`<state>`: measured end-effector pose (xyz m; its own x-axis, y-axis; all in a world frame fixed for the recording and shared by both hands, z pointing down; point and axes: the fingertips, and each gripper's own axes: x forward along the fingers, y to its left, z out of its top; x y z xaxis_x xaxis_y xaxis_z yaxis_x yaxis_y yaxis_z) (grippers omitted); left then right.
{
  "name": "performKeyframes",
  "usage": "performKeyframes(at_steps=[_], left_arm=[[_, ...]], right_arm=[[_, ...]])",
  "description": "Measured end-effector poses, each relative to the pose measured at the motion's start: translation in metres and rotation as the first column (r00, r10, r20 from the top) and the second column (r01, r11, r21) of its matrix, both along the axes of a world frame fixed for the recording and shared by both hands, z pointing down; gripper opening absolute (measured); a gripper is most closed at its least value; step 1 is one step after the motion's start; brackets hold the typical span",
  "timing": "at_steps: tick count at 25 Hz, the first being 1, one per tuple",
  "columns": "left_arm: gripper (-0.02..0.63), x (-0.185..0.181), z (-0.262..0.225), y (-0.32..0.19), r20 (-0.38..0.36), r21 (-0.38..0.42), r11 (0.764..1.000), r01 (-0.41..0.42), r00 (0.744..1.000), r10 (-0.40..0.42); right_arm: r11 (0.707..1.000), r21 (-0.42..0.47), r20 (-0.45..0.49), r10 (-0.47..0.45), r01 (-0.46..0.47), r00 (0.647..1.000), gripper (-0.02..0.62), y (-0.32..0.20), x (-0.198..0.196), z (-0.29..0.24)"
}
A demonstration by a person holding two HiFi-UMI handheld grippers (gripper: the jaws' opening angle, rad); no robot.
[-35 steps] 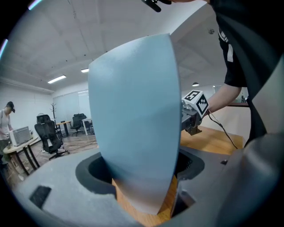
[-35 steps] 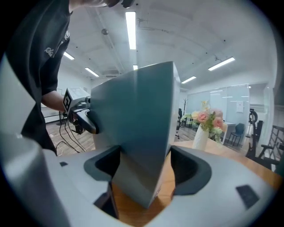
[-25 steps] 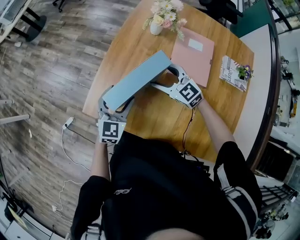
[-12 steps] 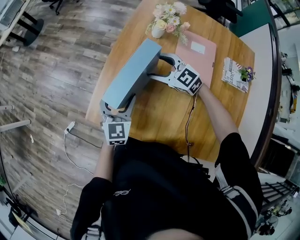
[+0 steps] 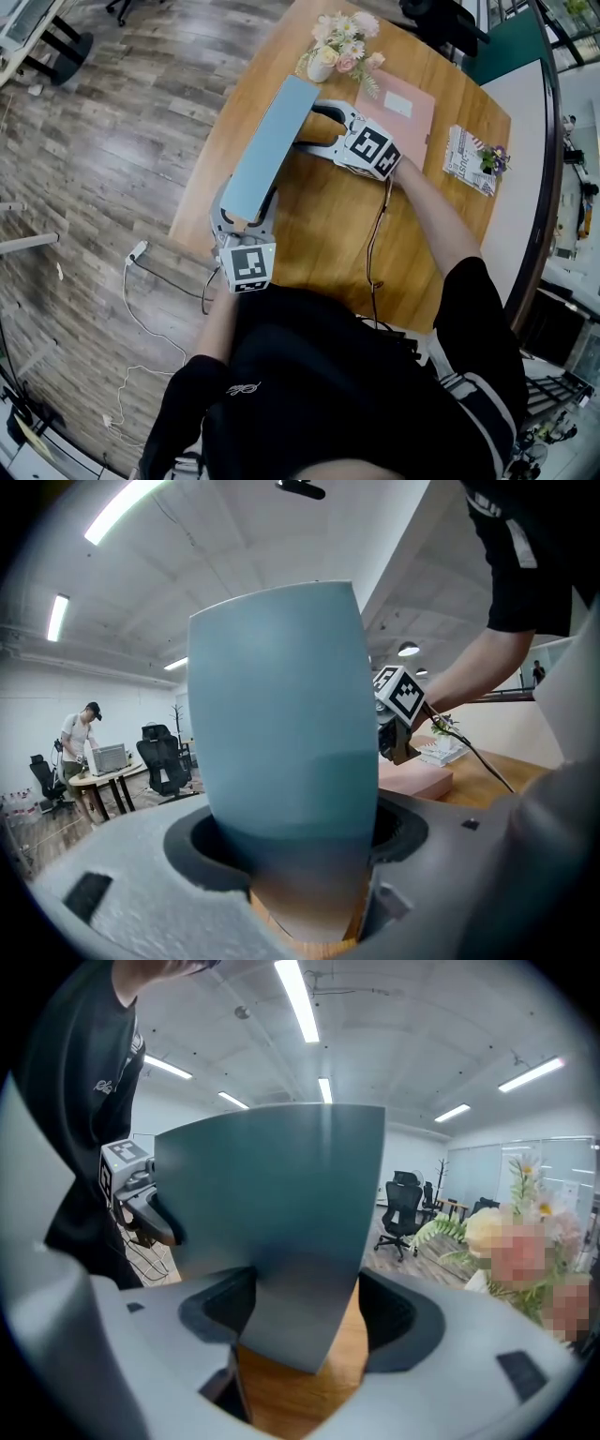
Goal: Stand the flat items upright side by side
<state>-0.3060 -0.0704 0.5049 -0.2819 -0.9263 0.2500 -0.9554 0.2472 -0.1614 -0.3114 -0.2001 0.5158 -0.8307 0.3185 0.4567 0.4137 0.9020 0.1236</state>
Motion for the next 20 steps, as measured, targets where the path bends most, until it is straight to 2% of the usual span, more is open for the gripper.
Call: performKeyframes(at_steps=[4,8,15,20], left_arm=[[0.361,-0.004,0.004,0.002,-0.017,-0.032,0.999,0.021,1.000,-0.021],[0.382,-0.005,0.010,0.005,-0.083,-0.043,0.998,0.047,0.995,-0.051],[0.399,-0.001,0.018,0.022,-0.143,-0.069,0.993,0.092,0.985,-0.101],[0.399,0.009,0.035,0.044,-0.269,-0.091,0.989,0.121,0.953,-0.141]], right_arm=[[0.999,0.023,0.017,0.026,-0.026,1.000,0.347,-0.002,0.003,-0.002],[0.998,0.007,0.027,0.070,-0.070,0.997,0.357,-0.003,0.008,-0.007],[0.988,-0.033,0.035,0.152,-0.151,0.988,0.362,-0.018,0.045,-0.006],[0.971,-0.078,0.042,0.232,-0.228,0.972,0.357,-0.024,0.078,-0.004]])
